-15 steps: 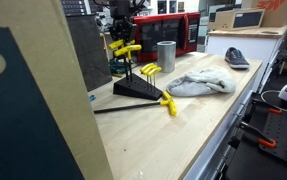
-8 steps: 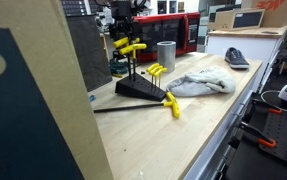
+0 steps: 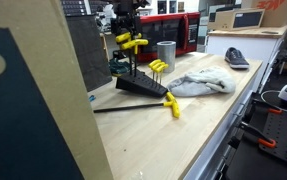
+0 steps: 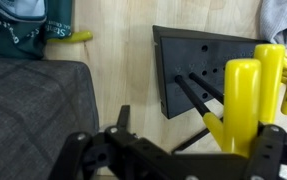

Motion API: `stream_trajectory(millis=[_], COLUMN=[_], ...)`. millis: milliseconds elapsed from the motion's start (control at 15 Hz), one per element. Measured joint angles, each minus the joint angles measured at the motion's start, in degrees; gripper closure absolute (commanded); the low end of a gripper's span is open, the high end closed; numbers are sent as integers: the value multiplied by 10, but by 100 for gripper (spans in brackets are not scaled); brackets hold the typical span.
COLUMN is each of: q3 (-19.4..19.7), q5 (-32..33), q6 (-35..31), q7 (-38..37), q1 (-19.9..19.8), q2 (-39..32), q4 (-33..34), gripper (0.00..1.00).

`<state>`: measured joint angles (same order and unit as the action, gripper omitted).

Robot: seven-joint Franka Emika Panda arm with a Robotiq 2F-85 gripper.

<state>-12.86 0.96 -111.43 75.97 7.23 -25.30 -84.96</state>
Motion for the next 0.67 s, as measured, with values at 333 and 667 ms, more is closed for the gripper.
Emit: stream_trajectory(millis=[333,667], q3=[2,24], q5=[32,86], q6=[-18,-67], q7=[1,-115], q1=[2,16], q2=[0,1], q4=[-16,-37], gripper=[0,0])
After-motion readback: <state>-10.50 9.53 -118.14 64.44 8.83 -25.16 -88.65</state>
